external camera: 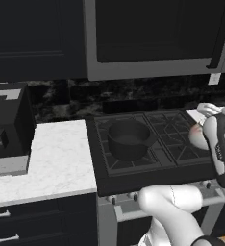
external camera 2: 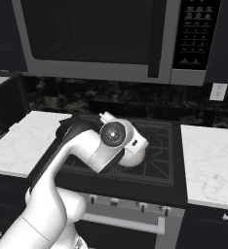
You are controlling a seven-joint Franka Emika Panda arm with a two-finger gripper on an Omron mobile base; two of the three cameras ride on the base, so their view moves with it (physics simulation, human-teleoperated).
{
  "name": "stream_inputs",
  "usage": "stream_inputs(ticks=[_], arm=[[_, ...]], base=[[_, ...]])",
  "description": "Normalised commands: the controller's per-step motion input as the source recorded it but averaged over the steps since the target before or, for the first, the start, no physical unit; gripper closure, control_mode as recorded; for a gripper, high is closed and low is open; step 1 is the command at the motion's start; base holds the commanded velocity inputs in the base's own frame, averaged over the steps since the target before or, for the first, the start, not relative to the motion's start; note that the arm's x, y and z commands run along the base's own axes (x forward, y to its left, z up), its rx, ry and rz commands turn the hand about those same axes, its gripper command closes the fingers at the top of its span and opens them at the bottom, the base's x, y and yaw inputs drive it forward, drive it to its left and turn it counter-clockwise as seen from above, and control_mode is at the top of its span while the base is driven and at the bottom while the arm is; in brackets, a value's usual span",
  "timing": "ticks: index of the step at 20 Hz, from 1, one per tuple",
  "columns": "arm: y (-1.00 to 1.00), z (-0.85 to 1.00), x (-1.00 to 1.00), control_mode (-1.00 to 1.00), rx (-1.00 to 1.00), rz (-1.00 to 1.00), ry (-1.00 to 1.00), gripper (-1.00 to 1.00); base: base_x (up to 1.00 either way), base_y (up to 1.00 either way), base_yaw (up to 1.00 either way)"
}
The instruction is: Pick the kettle from the counter and place it on a stove burner. Then turn the burner on.
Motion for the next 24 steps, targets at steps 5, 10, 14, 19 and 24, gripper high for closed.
stream_inputs(ticks=[5,10,14,19,24], arm=[[0.0,-0.39,0.58,-1.0,0.0,0.0,0.0,1.0],[-0.3,-0.16,0.23,-1.0,0.0,0.04,0.04,1.0],[-0.63,-0.3,0.49,-1.0,0.0,0.07,0.0,1.0],[-0.02,-0.19,0.47,-1.0,0.0,0.0,0.0,1.0],[0.0,-0.34,0.36,-1.0,0.0,0.0,0.01,1.0]], base=[[0.0,0.0,0.0],[0.0,0.0,0.0],[0.0,0.0,0.0],[0.0,0.0,0.0],[0.0,0.0,0.0]])
